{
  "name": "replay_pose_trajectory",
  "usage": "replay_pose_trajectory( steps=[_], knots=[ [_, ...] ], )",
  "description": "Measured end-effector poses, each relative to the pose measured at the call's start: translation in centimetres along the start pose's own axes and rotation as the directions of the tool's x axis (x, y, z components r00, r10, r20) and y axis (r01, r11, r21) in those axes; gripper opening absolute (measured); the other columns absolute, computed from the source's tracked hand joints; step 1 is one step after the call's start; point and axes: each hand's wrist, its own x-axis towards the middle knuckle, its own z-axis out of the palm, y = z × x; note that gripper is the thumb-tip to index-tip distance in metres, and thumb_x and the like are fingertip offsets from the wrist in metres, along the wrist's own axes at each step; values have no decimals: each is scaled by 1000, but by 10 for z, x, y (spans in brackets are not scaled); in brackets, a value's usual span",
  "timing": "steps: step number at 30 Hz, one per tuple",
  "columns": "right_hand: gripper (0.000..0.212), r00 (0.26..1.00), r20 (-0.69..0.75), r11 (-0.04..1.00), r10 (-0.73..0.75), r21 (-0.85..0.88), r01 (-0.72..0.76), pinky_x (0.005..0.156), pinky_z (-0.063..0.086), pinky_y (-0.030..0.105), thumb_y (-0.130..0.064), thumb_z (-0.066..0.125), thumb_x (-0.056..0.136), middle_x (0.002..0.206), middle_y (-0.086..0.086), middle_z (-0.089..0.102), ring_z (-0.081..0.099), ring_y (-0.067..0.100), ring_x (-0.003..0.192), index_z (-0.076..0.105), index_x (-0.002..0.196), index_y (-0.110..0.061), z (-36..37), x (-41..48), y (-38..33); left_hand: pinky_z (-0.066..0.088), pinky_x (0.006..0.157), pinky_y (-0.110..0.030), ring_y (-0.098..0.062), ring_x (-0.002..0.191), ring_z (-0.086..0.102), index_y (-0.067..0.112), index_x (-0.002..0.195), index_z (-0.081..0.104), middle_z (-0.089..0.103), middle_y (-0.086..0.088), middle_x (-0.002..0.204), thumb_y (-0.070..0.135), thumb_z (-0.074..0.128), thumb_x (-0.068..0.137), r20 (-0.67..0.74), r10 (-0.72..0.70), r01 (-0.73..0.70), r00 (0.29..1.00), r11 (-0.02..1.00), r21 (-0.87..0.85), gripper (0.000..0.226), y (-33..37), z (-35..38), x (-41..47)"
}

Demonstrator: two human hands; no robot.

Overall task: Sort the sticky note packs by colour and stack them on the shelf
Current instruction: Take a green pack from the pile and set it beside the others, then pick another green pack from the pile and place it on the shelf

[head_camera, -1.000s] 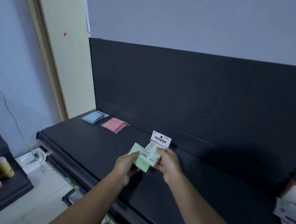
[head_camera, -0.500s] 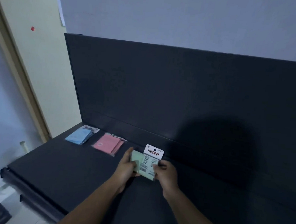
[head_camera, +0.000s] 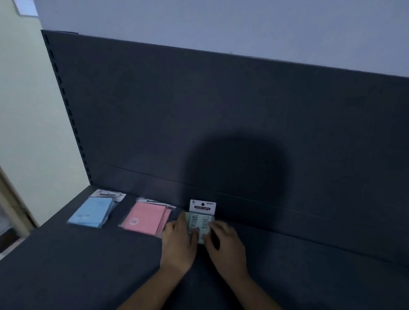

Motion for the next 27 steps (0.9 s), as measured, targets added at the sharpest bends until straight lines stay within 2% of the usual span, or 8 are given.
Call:
replay_pose_trajectory(
  steps=[2,5,13,17,19,21,24,27],
  knots=[
    [44,1000,21,998,-17,-56,18,84,31,10,-38,50,91,133,-14,49,44,5,116,52,132,-22,3,1,0,29,90,-26,-21,110,41,12,145,25,51,-8,126,25,47,95,18,1,-1,1000,1000,6,56,-2,2,3],
    [47,1000,8,997,-29,-74,30,84,31,9,-42,51,91,134,-14,48,42,5,114,50,134,-21,6,4,0,29,100,-31,-23,117,41,7,143,30,46,-7,137,20,45,95,21,41,-40,999,999,-37,51,-4,0,5],
    [39,991,-2,982,135,133,-134,94,31,14,-28,54,92,126,-5,54,45,11,113,50,130,-20,8,0,-11,30,107,-37,-28,125,41,1,134,41,46,-14,137,9,55,88,72,100,-95,992,993,-69,48,-10,-8,7],
    [47,980,114,970,161,165,-179,105,28,19,-28,54,92,135,-6,48,39,9,125,42,137,-24,8,-24,-16,31,108,-40,-33,126,41,-5,132,41,46,-20,134,3,60,83,121,98,-82,988,988,-131,53,-14,-15,5],
    [52,967,143,953,209,192,-234,107,24,16,-30,54,92,138,-6,43,37,8,128,37,140,-24,0,-33,-16,31,106,-46,-36,125,41,-6,129,44,48,-23,133,6,62,82,93,107,-103,990,993,-51,52,-10,-17,4],
    [51,962,123,947,243,185,-263,107,24,15,-28,54,92,138,-6,43,38,8,127,38,140,-21,-14,-41,-10,29,107,-50,-39,126,41,-6,127,47,48,-23,133,14,57,83,38,158,-159,987,987,33,49,1,-16,1],
    [43,949,68,938,307,149,-314,107,32,22,-25,53,93,129,-3,50,45,10,121,45,134,-18,-48,-58,6,26,108,-50,-40,127,40,-4,125,50,48,-21,134,16,53,83,-12,296,-297,955,955,-17,47,36,-6,-12],
    [32,903,-58,903,425,91,-419,104,36,27,-20,53,92,121,-1,55,49,13,115,54,124,-15,-95,-85,35,31,105,-45,-31,120,48,4,126,50,54,-12,126,8,58,87,96,461,-449,882,884,-129,40,81,17,-35]
  ],
)
